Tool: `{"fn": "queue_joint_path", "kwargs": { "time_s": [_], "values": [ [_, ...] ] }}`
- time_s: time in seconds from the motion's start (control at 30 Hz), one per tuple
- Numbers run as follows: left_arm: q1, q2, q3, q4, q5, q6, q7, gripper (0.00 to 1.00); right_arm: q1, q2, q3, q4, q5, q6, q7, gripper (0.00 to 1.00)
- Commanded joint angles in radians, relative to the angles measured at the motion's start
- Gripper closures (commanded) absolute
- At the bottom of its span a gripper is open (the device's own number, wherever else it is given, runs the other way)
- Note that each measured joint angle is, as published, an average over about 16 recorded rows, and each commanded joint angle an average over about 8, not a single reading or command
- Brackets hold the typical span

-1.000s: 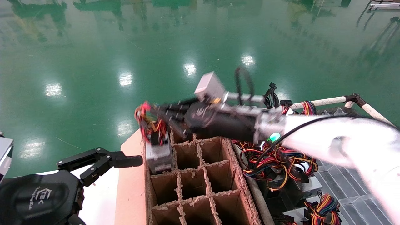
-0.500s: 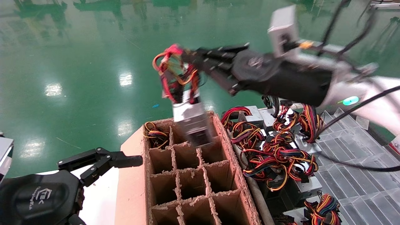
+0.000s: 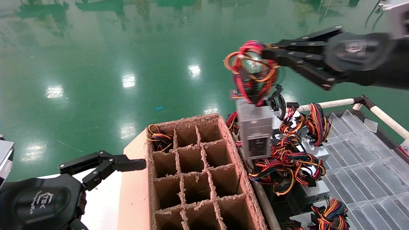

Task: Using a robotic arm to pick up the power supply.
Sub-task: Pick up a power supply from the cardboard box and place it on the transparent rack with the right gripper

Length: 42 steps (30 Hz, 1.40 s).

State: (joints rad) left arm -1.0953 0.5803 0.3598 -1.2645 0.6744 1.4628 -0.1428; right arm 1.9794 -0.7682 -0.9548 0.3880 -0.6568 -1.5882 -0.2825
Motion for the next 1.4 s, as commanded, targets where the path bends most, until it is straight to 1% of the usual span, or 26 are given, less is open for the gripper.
{"fn": "queue_joint_path", "kwargs": {
  "time_s": [0.03, 0.23, 0.4, 0.53, 0.67, 0.8, 0.97, 1.2, 1.4],
  "values": [
    [0.000, 0.000, 0.000, 0.000, 0.000, 0.000, 0.000, 0.00, 0.014, 0.048, -0.011, 0.034, -0.005, 0.001, 0.015, 1.00],
    [0.000, 0.000, 0.000, 0.000, 0.000, 0.000, 0.000, 0.00, 0.073, 0.192, -0.032, 0.138, -0.028, 0.008, 0.052, 1.00],
    [0.000, 0.000, 0.000, 0.000, 0.000, 0.000, 0.000, 0.00, 0.103, 0.300, -0.047, 0.192, -0.062, 0.023, 0.063, 1.00],
    [0.000, 0.000, 0.000, 0.000, 0.000, 0.000, 0.000, 0.00, 0.097, 0.365, -0.054, 0.200, -0.075, 0.033, 0.060, 1.00],
    [0.000, 0.000, 0.000, 0.000, 0.000, 0.000, 0.000, 0.00, 0.067, 0.402, -0.059, 0.177, -0.066, 0.035, 0.047, 1.00],
    [0.000, 0.000, 0.000, 0.000, 0.000, 0.000, 0.000, 0.00, 0.033, 0.417, -0.066, 0.135, -0.060, 0.037, 0.021, 1.00],
    [0.000, 0.000, 0.000, 0.000, 0.000, 0.000, 0.000, 0.00, -0.008, 0.413, -0.081, 0.069, -0.066, 0.041, -0.018, 1.00],
    [0.000, 0.000, 0.000, 0.000, 0.000, 0.000, 0.000, 0.00, -0.069, 0.362, -0.099, -0.026, -0.065, 0.040, -0.069, 1.00],
    [0.000, 0.000, 0.000, 0.000, 0.000, 0.000, 0.000, 0.00, -0.098, 0.310, -0.113, -0.095, -0.072, 0.035, -0.092, 1.00]
  ]
}}
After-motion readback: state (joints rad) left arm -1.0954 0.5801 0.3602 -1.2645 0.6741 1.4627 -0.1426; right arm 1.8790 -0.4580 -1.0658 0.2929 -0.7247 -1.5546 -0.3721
